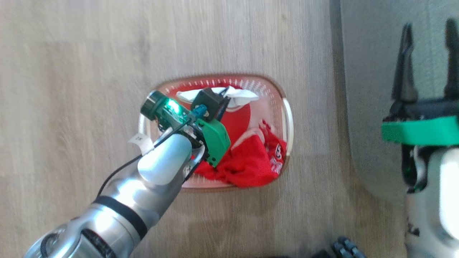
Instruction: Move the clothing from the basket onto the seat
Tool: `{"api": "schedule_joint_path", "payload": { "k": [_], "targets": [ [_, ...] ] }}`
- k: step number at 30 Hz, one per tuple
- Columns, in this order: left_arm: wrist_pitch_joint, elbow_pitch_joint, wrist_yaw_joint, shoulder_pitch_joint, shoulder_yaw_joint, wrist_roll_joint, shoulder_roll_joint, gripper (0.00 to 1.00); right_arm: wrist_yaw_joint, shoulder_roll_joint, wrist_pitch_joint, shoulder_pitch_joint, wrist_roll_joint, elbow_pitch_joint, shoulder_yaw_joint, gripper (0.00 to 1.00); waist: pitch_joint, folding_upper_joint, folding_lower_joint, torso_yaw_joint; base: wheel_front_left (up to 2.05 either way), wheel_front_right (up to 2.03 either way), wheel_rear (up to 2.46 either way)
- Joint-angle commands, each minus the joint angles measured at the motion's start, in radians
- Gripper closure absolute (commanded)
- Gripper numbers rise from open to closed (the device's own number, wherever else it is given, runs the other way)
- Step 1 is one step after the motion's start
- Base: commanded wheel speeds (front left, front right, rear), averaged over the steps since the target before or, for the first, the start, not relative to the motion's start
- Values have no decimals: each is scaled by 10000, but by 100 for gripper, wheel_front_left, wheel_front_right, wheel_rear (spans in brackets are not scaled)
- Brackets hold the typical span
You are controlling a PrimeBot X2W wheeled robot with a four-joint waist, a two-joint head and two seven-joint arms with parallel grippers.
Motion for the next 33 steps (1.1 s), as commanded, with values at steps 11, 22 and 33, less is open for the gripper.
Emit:
{"api": "schedule_joint_path", "payload": {
  "k": [11, 22, 33],
  "targets": [
    [-133, -1247, -629, 383, 914, -247, 441, 100, -4, -68, -49, 1890, -58, 1183, 384, 0, -4414, -1, 0, 971, 0, 0, 0],
    [827, -1975, -1093, -368, 1050, -790, 431, 100, -4, -68, -49, 2771, 139, 1986, 1062, 0, -6397, -1, 0, 1081, 0, 0, 0],
    [1354, -2481, -1066, -1547, 1410, -1131, 352, 100, -4, -68, -49, 2645, 141, 2437, 1925, 0, -6920, -1, 0, 830, 0, 0, 0]
  ]
}}
